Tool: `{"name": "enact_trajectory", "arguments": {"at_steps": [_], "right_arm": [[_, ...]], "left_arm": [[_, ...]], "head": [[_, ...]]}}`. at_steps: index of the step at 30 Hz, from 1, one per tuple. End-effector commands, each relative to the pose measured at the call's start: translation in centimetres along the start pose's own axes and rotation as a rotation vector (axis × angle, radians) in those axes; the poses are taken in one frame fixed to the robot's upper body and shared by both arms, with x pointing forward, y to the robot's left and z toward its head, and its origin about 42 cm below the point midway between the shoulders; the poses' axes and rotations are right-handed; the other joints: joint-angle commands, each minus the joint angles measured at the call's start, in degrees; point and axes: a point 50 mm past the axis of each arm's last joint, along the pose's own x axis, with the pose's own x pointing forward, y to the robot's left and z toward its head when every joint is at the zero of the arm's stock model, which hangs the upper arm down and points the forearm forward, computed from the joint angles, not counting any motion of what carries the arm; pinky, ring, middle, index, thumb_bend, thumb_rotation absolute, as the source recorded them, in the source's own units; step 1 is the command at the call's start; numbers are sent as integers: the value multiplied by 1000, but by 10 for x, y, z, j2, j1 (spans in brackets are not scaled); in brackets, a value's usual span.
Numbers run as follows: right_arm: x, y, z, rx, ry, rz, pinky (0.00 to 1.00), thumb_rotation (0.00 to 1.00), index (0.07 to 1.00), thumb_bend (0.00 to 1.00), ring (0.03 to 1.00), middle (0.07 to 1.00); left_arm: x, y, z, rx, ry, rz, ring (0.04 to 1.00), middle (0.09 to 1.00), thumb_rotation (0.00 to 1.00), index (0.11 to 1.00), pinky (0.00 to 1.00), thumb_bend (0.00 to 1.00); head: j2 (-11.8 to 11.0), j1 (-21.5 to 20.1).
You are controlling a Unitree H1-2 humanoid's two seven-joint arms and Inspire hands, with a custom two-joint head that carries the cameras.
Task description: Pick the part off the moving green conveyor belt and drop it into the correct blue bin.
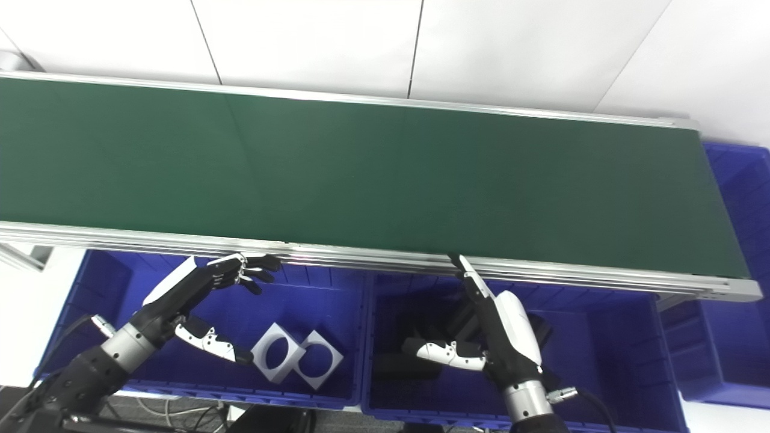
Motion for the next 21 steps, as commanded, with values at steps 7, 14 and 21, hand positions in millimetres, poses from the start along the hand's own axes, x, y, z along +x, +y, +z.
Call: {"name": "enact_trajectory", "arguments": {"at_steps": [7, 14, 21], "right_arm": [[-4, -6, 9, 139, -149, -37, 678, 431, 915, 936, 793, 855], [-8, -3, 13, 190, -152, -38, 661, 401, 921, 955, 763, 836], [-13, -4, 10, 216, -123, -45, 685, 350, 923, 942, 768, 837]], "left_arm": [[7, 3, 10, 3, -68, -15, 775, 837, 144, 853, 654, 987], [19, -6, 10, -151, -99, -25, 812, 893, 137, 913, 715, 944], [22, -10, 5, -190, -83, -25, 812, 910, 145, 941, 709, 929]], "head": [[-4, -1], [-6, -6], [-6, 1]]}}
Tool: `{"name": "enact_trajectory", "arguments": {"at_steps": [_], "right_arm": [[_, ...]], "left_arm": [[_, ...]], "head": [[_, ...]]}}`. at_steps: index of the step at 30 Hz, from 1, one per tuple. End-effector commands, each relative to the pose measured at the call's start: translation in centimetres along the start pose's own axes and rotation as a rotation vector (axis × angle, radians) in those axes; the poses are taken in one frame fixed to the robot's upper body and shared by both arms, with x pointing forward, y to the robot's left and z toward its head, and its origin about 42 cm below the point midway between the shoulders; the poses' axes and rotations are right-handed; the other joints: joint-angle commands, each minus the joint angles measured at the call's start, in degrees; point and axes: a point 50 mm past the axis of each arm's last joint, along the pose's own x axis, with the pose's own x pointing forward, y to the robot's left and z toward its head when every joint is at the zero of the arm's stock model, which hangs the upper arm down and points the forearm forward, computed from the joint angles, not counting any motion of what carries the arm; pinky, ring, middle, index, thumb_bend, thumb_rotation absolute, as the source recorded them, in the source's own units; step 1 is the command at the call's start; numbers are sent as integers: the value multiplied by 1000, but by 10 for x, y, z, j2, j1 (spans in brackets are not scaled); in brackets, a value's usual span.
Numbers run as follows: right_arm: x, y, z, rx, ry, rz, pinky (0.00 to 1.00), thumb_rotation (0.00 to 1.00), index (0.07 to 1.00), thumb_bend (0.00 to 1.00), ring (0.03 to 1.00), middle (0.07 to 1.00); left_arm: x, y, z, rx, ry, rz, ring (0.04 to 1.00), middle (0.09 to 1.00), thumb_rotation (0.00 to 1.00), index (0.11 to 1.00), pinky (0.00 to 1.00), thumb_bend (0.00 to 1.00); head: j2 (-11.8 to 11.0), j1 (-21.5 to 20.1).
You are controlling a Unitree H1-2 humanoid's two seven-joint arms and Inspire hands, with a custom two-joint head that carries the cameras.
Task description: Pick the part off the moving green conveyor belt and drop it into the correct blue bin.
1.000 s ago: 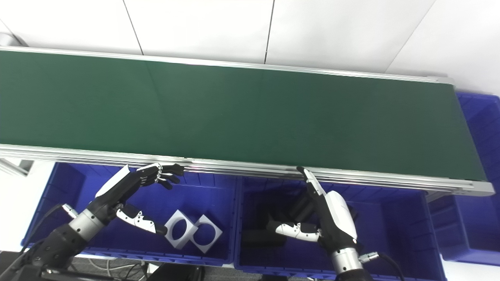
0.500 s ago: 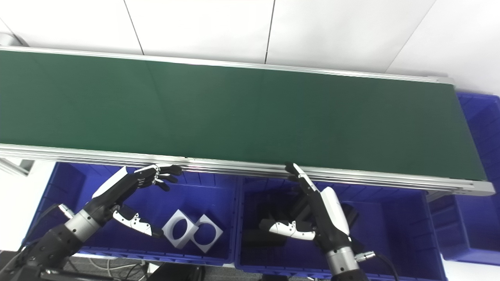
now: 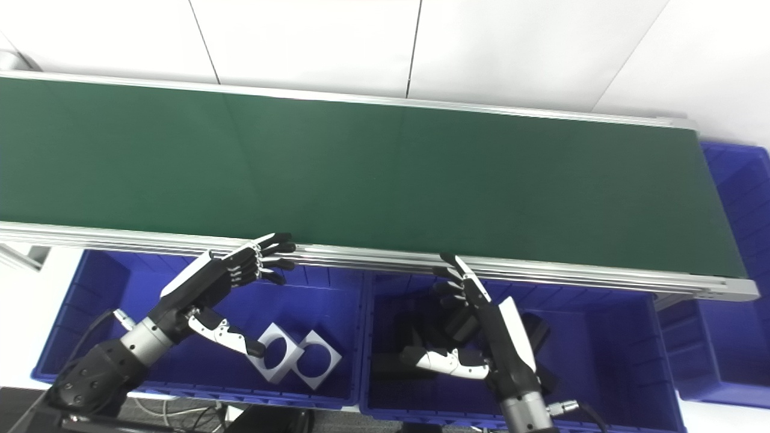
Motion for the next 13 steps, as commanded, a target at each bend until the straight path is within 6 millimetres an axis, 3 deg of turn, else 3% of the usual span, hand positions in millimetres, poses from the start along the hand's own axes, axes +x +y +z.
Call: {"name": "enact_trajectory", "arguments": {"at_steps": [1, 13], "right_arm": [[2, -7, 10, -12, -57, -30, 685, 352, 922, 944, 765, 835], [3, -12, 3, -49, -15, -27, 654, 330, 897, 929, 753, 824]], "left_arm": [[2, 6, 4, 12, -32, 9, 811, 909, 145, 941, 708, 928], [5, 7, -1, 12, -27, 16, 801, 899, 146, 928, 706, 920]], "head": [[-1, 0], [-5, 3]]}}
